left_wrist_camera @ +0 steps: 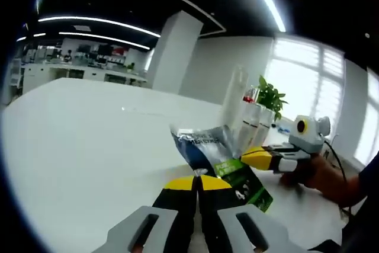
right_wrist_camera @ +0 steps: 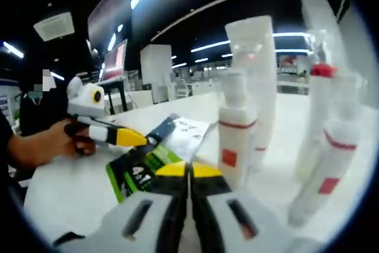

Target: Arrange the skincare products in the storage area until every visible bottle or jar stands upright without overlapping.

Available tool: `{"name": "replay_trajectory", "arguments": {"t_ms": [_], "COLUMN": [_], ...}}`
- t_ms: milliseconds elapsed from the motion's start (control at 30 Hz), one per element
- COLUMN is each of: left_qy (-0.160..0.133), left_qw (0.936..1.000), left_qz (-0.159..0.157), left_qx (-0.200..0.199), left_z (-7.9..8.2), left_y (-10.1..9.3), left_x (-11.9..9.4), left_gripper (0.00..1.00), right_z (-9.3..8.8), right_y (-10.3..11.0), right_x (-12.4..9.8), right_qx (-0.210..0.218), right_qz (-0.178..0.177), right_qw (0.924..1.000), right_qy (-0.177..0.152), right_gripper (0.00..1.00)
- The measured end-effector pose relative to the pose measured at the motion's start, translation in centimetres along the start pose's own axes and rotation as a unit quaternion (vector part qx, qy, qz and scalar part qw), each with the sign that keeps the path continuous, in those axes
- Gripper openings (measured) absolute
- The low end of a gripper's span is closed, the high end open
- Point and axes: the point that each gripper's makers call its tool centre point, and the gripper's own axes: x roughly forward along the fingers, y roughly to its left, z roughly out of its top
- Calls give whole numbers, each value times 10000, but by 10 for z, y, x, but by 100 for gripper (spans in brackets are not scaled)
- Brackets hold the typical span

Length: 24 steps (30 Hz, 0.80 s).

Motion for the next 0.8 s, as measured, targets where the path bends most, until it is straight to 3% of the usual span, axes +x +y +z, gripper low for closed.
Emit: {"name": "replay_trajectory", "arguments": {"t_ms": [200,800], "left_qy": [188,376], "left_qw": [9990,9944], "left_qz": [157,382], "left_qx": [379,911], "left_z": [-7,-16], "left_y": [4,8], "left_x": [3,2], "left_gripper": [0,1], "right_z": [-4,-13], "right_y": [-1,-1], "right_x": [5,7], "right_qx": [-358,-1016], "right_qz": [-101,-242], "right_qw": [9992,9937], "right_qy": [143,412], "right_gripper": [0,0]}}
